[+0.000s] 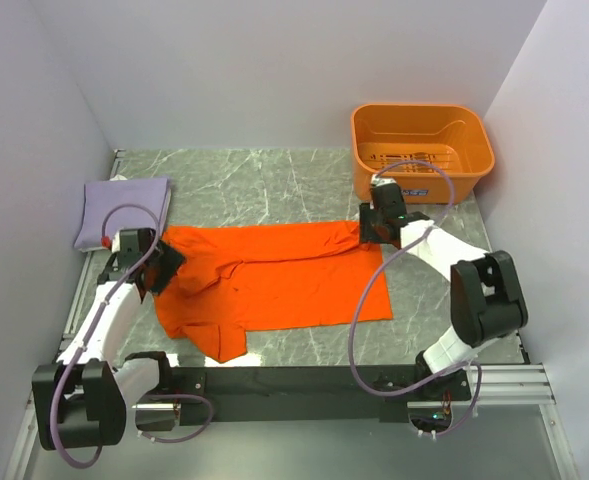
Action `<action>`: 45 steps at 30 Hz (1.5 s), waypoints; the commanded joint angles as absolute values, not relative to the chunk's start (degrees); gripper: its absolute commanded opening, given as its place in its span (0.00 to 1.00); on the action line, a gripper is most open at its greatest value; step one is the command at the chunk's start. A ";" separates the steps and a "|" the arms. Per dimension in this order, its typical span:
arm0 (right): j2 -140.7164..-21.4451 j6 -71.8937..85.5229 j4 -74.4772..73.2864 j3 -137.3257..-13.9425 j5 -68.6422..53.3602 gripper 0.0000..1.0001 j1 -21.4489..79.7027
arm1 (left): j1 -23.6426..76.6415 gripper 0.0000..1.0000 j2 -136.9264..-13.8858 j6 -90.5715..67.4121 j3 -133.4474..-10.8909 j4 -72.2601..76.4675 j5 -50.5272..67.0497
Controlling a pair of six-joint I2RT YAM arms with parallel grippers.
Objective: Fold and stack the t-shirts
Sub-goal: Fold the tshirt
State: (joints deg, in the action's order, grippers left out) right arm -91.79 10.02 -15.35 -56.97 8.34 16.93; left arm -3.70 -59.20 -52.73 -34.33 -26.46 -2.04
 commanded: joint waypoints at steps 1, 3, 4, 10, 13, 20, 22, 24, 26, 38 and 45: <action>-86.66 15.20 -13.37 -56.08 2.66 0.58 12.32 | -4.13 0.75 -60.99 -47.65 -39.11 -21.63 -2.99; -86.40 18.09 -12.31 -55.46 -3.74 0.59 9.86 | -4.31 0.77 -65.11 -45.45 -40.78 -19.34 -1.50; -86.40 19.24 -10.74 -55.20 -5.95 0.59 7.41 | -4.48 0.77 -66.69 -44.83 -41.48 -18.73 -1.41; -89.82 27.24 -3.88 -53.61 -19.67 0.59 2.29 | -6.06 0.71 -77.42 -43.24 -46.49 -16.96 -2.02; -91.58 30.23 -1.16 -52.74 -21.35 0.59 1.41 | -6.15 0.69 -80.50 -42.54 -48.51 -16.87 -2.37; -93.69 34.98 2.72 -49.57 -21.53 0.59 0.35 | -6.33 0.64 -85.16 -41.22 -50.71 -15.47 -2.03; -94.39 35.33 3.34 -49.22 -21.62 0.59 0.26 | -6.24 0.63 -86.91 -41.05 -51.68 -14.86 -1.67; -95.27 35.94 3.34 -48.96 -21.80 0.59 0.26 | -6.24 0.62 -88.06 -40.78 -53.26 -14.77 -1.14; -95.36 36.65 3.34 -48.17 -21.53 0.59 -1.40 | -6.24 0.61 -89.81 -40.26 -54.83 -15.20 -1.32; -93.96 41.47 3.95 -44.56 -24.87 0.60 -2.46 | -6.33 0.18 -93.69 -37.88 -58.01 -15.56 -2.37; -92.90 49.39 9.49 -41.48 -23.74 0.60 -2.11 | -6.24 0.02 -92.73 -36.56 -57.92 -15.38 -4.57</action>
State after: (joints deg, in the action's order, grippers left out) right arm -95.11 44.62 5.43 -42.59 -24.49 -2.39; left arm -6.09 -93.71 -38.11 -56.05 -16.91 -2.72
